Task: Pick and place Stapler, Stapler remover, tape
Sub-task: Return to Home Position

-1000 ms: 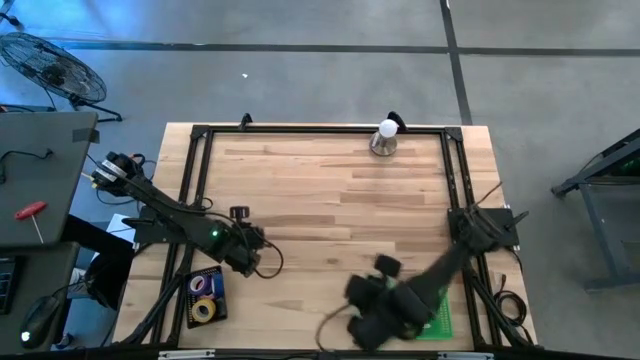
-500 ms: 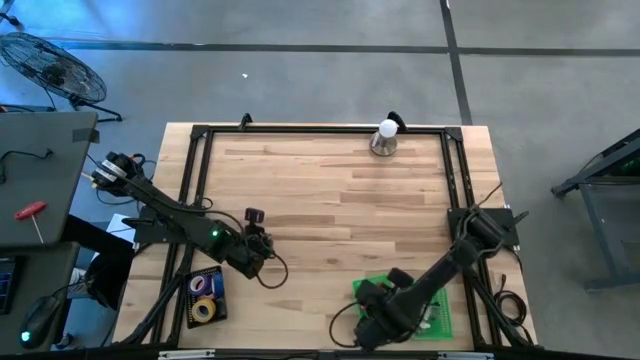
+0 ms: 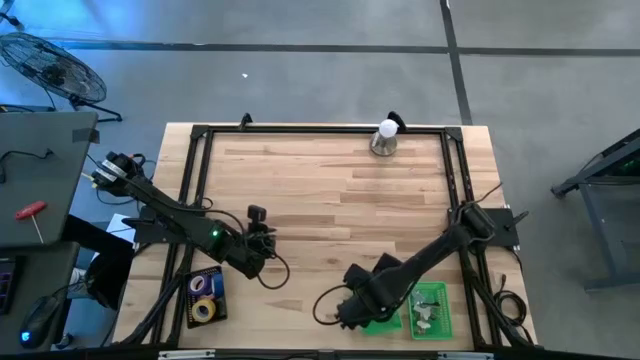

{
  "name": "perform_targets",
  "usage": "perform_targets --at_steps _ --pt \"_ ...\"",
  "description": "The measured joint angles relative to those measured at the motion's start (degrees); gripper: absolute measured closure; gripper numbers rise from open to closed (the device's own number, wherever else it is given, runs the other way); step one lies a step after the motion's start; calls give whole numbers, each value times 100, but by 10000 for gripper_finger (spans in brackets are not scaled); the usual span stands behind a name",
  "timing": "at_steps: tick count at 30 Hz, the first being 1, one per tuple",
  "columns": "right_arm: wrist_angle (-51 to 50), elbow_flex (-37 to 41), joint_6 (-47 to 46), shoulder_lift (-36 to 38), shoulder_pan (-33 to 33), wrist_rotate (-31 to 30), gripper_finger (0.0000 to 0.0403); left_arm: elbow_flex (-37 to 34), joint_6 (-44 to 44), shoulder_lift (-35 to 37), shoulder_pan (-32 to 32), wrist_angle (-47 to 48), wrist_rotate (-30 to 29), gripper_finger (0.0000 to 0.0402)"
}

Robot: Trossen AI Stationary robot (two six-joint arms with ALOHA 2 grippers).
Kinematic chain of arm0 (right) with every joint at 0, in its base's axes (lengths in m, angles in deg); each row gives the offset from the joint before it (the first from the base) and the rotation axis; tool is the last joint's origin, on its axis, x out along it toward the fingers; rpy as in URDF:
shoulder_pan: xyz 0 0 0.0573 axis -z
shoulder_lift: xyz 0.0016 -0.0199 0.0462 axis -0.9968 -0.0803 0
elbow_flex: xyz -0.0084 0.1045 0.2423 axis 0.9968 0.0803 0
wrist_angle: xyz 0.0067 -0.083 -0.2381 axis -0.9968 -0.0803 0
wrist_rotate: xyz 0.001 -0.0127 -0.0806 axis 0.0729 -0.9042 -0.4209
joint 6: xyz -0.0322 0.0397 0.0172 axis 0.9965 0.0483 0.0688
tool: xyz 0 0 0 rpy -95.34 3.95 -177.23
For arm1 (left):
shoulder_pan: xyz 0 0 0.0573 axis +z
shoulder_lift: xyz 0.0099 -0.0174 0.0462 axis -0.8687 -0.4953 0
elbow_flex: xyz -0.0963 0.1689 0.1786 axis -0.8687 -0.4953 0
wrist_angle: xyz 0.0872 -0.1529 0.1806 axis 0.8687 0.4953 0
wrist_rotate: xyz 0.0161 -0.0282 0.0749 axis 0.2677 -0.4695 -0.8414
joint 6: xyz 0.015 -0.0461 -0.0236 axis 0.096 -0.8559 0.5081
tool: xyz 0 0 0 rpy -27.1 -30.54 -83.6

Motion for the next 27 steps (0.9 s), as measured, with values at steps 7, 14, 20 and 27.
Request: perform_targets --at_steps 7,14,20,27 --pt "-1081 -1805 792 11 151 -668 172 25 434 0 -4 -168 -788 325" --pt "-1086 -2570 3283 11 471 -1479 183 729 1248 -2 -2 -69 -1850 342" --pt "-277 -2709 4698 11 1206 -1334 290 1886 2454 -2 165 -71 -2298 392" --pt "779 -2716 6613 131 1633 -1067 386 3408 2536 -7 800 1382 -2548 401"
